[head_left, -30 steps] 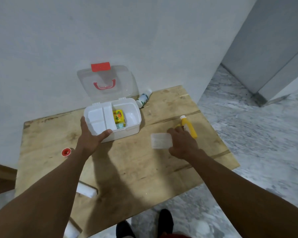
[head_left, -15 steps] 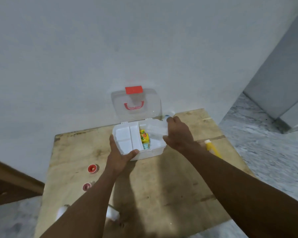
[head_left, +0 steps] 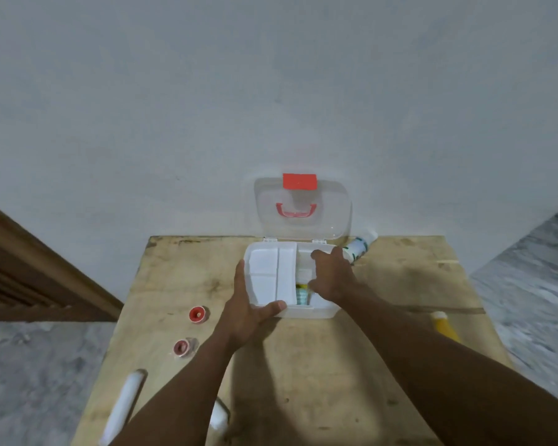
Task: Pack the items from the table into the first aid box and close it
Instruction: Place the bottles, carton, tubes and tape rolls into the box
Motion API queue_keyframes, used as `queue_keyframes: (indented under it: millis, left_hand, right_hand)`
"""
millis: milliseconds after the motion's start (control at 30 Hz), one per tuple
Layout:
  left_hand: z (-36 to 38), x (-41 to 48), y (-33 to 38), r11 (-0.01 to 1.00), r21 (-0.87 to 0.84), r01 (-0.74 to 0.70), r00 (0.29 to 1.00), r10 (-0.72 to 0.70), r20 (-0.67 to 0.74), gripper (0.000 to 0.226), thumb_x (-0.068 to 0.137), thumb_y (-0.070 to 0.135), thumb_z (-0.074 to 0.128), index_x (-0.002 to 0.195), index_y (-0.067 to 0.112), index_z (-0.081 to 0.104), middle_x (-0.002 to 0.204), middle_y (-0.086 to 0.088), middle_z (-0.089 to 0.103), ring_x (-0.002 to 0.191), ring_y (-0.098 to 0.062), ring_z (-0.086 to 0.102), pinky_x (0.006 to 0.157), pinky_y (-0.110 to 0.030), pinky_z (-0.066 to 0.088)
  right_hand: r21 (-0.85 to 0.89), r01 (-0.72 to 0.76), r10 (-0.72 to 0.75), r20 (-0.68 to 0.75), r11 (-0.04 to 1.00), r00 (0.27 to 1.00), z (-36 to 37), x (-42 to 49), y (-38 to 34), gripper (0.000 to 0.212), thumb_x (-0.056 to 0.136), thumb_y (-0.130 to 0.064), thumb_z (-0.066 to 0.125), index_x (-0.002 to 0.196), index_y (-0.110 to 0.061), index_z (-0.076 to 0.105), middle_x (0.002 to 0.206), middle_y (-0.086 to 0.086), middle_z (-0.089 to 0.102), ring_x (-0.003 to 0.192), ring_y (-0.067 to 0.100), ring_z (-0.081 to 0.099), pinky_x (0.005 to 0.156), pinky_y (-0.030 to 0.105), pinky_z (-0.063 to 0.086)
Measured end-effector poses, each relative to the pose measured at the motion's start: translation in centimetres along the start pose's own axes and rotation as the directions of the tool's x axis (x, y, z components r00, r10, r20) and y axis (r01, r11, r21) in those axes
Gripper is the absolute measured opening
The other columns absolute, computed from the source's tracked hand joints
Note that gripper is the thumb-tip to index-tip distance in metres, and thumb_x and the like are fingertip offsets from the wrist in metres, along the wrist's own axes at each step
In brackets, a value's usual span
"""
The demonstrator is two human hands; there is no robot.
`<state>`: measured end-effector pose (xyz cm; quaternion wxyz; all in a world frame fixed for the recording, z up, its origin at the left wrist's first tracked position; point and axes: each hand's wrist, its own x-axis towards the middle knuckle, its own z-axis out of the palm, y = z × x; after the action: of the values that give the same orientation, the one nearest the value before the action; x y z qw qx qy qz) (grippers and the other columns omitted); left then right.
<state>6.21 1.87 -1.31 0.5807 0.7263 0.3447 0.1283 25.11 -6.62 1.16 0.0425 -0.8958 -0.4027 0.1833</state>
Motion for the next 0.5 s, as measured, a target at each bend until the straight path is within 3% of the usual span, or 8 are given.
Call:
queue_keyframes:
  millis: [100,200,333,500]
  left_hand:
    - [0.0,0.2,-0.1,1.000,0.001,-0.002,1.000,0.002,-0.009,0.108,0.066,0.051,0.085,0.148,0.041,0.017,0.135,0.019,0.050,0.121,-0.012,0.054,0.098,-0.048,0.053]
    - [0.2,0.4,-0.1,1.000,0.014,-0.006,1.000,0.007,-0.011,0.106,0.067,0.051,0.084,0.148,0.036,0.018,0.133,0.016,0.050,0.122,-0.010,0.054,0.097,-0.046,0.055]
    - [0.5,0.3,0.1,0.999,0.010,-0.031,0.999,0.031,-0.017,0.099,0.069,0.047,0.082,0.146,0.031,0.021,0.133,0.015,0.048,0.122,-0.006,0.052,0.099,-0.041,0.054]
    - [0.5,0.3,0.0,1.000,-0.003,-0.022,1.000,0.022,-0.020,0.100,0.070,0.046,0.081,0.147,0.033,0.020,0.135,0.015,0.048,0.124,-0.007,0.051,0.101,-0.042,0.053]
  right_hand:
    - [0.131,-0.008,0.013,-0.040,0.991,0.999,1.0,0.6,-0.5,0.060,0.085,-0.022,0.068,0.137,-0.011,0.041,0.123,0.015,0.060,0.120,0.031,0.053,0.095,0.036,0.047]
    - [0.295,-0.052,0.075,-0.067,0.954,0.995,1.7,1.0,-1.4,0.063,0.083,-0.021,0.074,0.135,-0.007,0.042,0.115,0.015,0.065,0.108,0.031,0.063,0.090,0.038,0.052]
    - [0.348,-0.046,0.080,-0.086,0.936,0.993,2.4,1.3,-1.9,0.049,0.086,-0.018,0.072,0.129,-0.010,0.049,0.120,0.011,0.067,0.110,0.028,0.064,0.095,0.036,0.051]
    - [0.368,-0.039,0.084,-0.107,0.929,0.991,2.9,1.5,-1.9,0.051,0.085,-0.018,0.074,0.130,-0.013,0.050,0.122,0.008,0.067,0.112,0.027,0.063,0.097,0.035,0.050]
